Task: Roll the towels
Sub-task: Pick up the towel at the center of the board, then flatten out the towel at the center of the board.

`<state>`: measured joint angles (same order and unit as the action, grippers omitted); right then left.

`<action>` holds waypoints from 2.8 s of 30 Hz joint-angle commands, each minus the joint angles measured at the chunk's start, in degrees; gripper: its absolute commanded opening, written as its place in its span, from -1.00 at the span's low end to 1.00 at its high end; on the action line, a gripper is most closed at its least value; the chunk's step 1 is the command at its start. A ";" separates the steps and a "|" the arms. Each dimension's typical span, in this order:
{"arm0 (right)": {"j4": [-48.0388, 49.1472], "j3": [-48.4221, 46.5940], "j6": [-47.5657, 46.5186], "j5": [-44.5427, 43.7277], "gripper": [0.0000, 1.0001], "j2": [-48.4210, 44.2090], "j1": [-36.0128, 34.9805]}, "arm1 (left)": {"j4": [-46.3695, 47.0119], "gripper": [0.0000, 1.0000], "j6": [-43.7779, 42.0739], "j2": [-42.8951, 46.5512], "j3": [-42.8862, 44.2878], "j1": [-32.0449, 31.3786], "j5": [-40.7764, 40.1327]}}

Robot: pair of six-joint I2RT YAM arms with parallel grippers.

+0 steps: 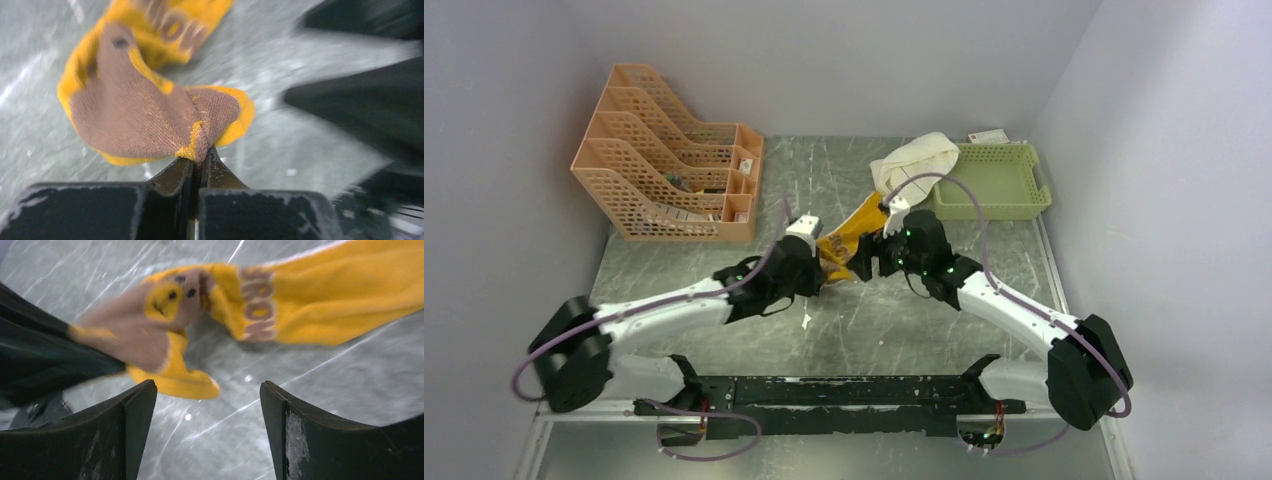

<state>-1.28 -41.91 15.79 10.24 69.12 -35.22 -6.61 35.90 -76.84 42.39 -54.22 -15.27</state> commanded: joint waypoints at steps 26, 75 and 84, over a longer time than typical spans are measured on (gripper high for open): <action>22.36 10.39 1.88 21.44 -0.53 -13.30 -0.20 | -3.79 -0.86 -5.93 16.28 11.11 -0.01 10.66; -24.58 -22.07 -6.98 14.44 -1.00 -6.78 -0.61 | 3.72 0.30 -19.23 6.02 6.51 -6.88 -1.56; -24.76 -22.42 -7.36 17.14 -1.00 -7.05 -0.62 | 2.46 0.23 -18.44 2.84 6.83 -6.91 -8.59</action>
<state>-25.23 -62.33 8.93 25.15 63.33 -35.66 -5.28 17.50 -73.32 47.20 -60.75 -18.28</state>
